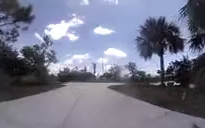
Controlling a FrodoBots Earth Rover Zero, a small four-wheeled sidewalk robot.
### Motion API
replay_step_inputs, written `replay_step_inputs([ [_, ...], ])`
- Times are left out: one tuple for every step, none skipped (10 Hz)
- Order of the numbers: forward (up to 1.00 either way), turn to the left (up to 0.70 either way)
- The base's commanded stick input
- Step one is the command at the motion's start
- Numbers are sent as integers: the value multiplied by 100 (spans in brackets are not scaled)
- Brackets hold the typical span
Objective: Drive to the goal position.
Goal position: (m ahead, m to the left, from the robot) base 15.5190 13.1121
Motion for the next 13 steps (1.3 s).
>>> replay_step_inputs([
  [85,34],
  [85,15],
  [85,0],
  [85,0],
  [85,0],
  [85,0],
  [85,0],
  [85,0],
  [85,0],
  [85,0],
  [85,0],
  [85,0],
  [85,0],
])
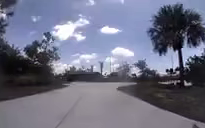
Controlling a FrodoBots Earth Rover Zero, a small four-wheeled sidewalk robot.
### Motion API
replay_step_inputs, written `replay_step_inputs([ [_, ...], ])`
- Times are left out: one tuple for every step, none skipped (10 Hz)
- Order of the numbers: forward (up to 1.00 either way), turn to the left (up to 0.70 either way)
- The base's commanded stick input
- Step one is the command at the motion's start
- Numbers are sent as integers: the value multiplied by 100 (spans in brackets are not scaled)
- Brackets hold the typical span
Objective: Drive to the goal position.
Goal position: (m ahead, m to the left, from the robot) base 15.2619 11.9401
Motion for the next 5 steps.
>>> replay_step_inputs([
  [85,0],
  [85,2],
  [85,34],
  [85,30],
  [85,1],
])
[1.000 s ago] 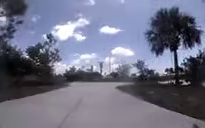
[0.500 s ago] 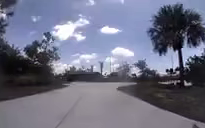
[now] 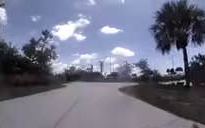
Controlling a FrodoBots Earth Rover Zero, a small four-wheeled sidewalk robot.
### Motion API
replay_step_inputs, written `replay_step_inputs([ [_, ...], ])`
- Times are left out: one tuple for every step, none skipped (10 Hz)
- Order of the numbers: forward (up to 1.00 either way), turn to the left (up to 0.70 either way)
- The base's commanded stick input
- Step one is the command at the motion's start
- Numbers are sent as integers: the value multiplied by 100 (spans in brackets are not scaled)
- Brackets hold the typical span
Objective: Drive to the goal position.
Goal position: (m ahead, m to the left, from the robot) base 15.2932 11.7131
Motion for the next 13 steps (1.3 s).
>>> replay_step_inputs([
  [85,0],
  [85,0],
  [85,0],
  [85,0],
  [85,0],
  [85,0],
  [85,0],
  [85,0],
  [85,0],
  [85,0],
  [85,0],
  [85,0],
  [85,0],
])
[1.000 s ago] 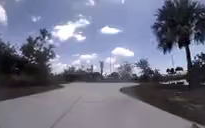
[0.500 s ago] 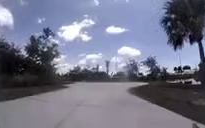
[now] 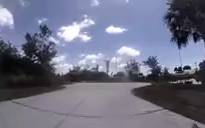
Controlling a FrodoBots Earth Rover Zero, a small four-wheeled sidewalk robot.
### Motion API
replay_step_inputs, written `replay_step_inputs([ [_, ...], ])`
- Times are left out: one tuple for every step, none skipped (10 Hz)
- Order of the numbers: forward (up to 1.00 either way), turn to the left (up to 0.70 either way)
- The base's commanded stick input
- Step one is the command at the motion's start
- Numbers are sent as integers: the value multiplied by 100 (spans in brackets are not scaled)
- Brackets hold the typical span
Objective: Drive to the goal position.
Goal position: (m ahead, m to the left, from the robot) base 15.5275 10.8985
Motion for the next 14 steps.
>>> replay_step_inputs([
  [85,0],
  [85,0],
  [85,0],
  [85,0],
  [85,0],
  [85,0],
  [85,0],
  [85,0],
  [85,0],
  [85,0],
  [85,0],
  [85,0],
  [85,0],
  [85,0],
])
